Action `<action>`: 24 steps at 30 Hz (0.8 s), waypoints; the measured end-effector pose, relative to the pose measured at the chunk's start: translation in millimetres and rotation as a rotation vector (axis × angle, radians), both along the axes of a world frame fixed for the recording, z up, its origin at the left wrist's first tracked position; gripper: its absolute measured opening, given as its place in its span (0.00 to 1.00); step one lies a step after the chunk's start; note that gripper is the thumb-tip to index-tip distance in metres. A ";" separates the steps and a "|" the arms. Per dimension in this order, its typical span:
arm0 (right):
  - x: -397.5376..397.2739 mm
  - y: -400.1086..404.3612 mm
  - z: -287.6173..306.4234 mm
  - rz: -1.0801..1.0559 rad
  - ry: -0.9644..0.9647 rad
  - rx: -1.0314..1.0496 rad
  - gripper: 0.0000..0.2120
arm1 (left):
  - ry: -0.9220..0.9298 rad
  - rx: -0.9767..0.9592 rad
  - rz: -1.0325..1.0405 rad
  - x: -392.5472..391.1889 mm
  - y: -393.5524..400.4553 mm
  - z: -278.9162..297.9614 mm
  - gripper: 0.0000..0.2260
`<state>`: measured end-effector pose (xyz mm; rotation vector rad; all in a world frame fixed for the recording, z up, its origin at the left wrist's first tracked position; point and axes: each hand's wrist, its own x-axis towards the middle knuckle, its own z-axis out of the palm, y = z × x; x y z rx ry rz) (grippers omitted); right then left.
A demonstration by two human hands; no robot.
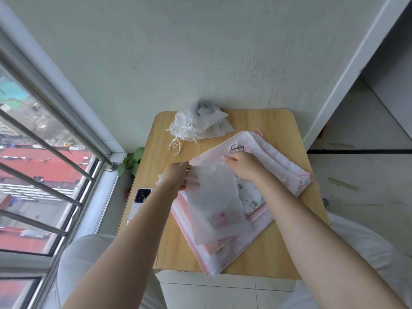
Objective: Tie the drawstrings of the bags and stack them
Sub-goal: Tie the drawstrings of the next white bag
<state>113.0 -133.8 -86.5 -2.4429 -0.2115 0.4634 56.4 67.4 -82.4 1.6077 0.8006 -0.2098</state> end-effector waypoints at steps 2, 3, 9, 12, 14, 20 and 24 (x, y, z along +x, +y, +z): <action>-0.5 -5.4 2.6 -0.046 -0.049 -0.115 0.28 | -0.023 -0.036 0.068 -2.8 1.5 -2.1 0.10; -1.0 -7.3 4.5 -0.070 -0.062 -0.149 0.28 | -0.030 -0.066 0.097 -3.4 2.5 -3.4 0.11; -6.2 -3.9 14.4 -0.157 0.092 0.066 0.16 | -0.237 -0.682 0.417 -2.0 8.1 -3.6 0.16; -5.0 -6.3 15.1 -0.067 0.132 0.018 0.13 | -0.335 -0.925 0.580 -3.3 10.6 -1.7 0.17; -0.2 -15.2 8.3 0.024 0.037 -0.236 0.14 | -0.343 -0.956 0.621 -3.7 12.0 -4.2 0.17; 7.6 -22.3 0.0 -0.284 0.242 0.279 0.12 | -0.253 -0.666 0.433 3.1 5.0 -9.3 0.17; -0.8 -10.1 10.5 -0.548 0.523 1.136 0.13 | -0.189 -0.545 0.355 5.6 1.0 -7.7 0.18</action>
